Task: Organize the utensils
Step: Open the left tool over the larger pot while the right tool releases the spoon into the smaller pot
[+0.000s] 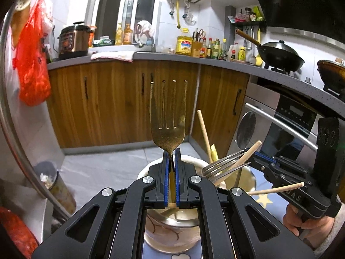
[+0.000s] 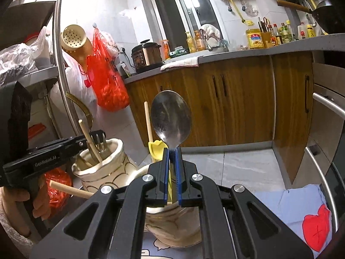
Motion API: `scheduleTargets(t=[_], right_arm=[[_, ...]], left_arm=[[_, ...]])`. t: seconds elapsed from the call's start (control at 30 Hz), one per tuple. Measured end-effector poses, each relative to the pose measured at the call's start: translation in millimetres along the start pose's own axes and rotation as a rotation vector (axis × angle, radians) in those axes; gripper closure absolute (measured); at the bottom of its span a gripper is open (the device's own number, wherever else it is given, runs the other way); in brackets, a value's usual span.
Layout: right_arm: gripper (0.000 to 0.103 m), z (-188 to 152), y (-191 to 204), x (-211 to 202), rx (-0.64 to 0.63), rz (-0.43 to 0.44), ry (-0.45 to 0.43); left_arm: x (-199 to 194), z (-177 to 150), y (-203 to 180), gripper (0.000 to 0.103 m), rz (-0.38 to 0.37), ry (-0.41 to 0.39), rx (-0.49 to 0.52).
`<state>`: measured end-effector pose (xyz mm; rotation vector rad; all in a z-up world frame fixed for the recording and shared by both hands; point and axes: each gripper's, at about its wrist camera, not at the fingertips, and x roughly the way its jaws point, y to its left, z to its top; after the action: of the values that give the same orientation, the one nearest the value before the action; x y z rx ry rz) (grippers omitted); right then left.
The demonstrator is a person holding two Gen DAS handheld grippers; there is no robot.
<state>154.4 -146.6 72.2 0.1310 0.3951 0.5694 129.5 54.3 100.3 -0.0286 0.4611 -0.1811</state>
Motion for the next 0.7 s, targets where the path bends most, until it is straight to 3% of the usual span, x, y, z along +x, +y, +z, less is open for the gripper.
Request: scheduleTargets(t=[0.27,0.33,0.47,0.5,0.53,0.6,0.7], right_arm=[[0.097,2,-2,6,0.01,-0.008,0.01],[0.096,2,-5,6,0.021,-0.005,0.017],[0.096,3,-6,6,0.026,0.004,0.014],[0.093,2,-6,6,0.024,0.005,0.016],[0.083,2,-5,6,0.022,0.005,0.019],[0.071,2,-5,4,0.029,0.007,0.018],[0.061,6,-6,-1,0.04,-0.003,0.018]], left_arm=[[9,3,2,0.097,0.031,0.007,0.004],[11,3,3,0.084,0.032,0.01,0.0],[12,2,4,0.078,0.04,0.013,-0.004],[13,2,4,0.074,0.043,0.014,-0.002],[12,1,5,0.066,0.044,0.015,-0.005],[12,1,5,0.061,0.032,0.027,-0.016],[10,0,7,0.058,0.04,0.031,-0.014]])
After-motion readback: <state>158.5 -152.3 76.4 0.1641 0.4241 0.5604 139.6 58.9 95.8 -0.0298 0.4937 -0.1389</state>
